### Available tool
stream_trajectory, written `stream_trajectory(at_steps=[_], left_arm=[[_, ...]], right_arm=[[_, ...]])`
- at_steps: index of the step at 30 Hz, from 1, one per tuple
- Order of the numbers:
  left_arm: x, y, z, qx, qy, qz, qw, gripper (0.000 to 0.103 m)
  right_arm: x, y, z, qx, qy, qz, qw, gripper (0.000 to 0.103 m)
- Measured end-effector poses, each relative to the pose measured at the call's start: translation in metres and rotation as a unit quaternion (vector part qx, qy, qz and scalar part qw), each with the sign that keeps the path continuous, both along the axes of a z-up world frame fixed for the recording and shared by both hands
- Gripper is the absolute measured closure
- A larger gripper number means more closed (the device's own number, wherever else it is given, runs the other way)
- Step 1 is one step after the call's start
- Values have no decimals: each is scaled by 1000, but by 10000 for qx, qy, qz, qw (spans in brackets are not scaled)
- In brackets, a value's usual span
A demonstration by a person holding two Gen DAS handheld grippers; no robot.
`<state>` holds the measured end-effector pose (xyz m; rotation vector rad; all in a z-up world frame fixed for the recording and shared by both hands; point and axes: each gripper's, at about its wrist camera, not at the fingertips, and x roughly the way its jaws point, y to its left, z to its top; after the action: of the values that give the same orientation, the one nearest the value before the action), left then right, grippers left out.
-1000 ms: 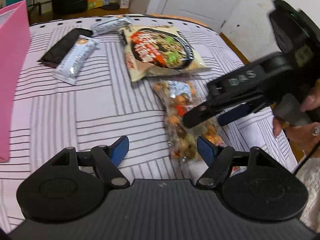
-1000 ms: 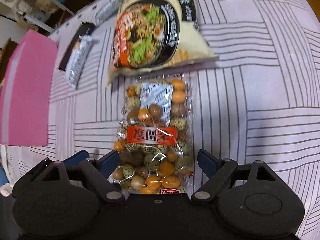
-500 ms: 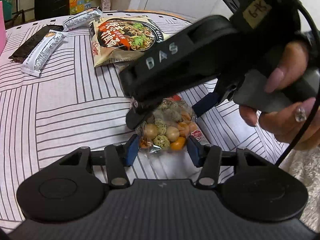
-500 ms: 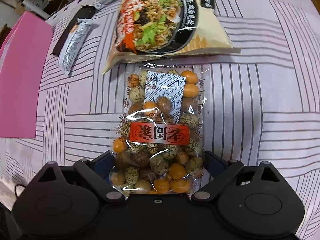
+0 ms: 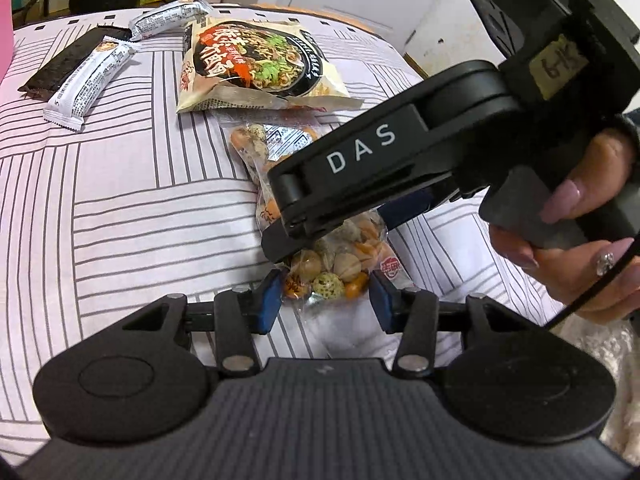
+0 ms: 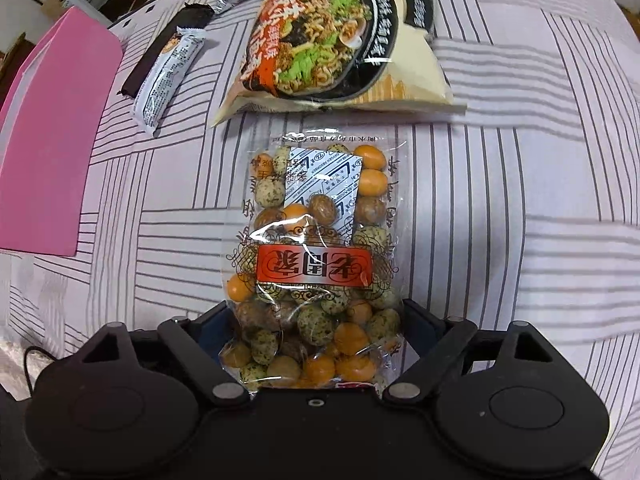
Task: Organize snacks
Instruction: 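Lift the peanut bag with both grippers and carry it over the pink box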
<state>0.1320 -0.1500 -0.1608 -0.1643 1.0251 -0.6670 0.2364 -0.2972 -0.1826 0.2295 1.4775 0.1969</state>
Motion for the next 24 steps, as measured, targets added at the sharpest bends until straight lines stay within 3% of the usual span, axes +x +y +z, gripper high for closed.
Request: stream_trajectory(at_steps=[6,17,24], left_arm=[[-8,2,10,114,98,-36,9999,58],[-31,28,32,141,486,88,9987,59],[-66,45,62,364,223,30,9991,59]], right_arm=[[-9,5,3,56,56,119,9999,12],[-45,32,21,397,-251,497,9977,13],[-77,45,52,763,-743,711,9918,13]])
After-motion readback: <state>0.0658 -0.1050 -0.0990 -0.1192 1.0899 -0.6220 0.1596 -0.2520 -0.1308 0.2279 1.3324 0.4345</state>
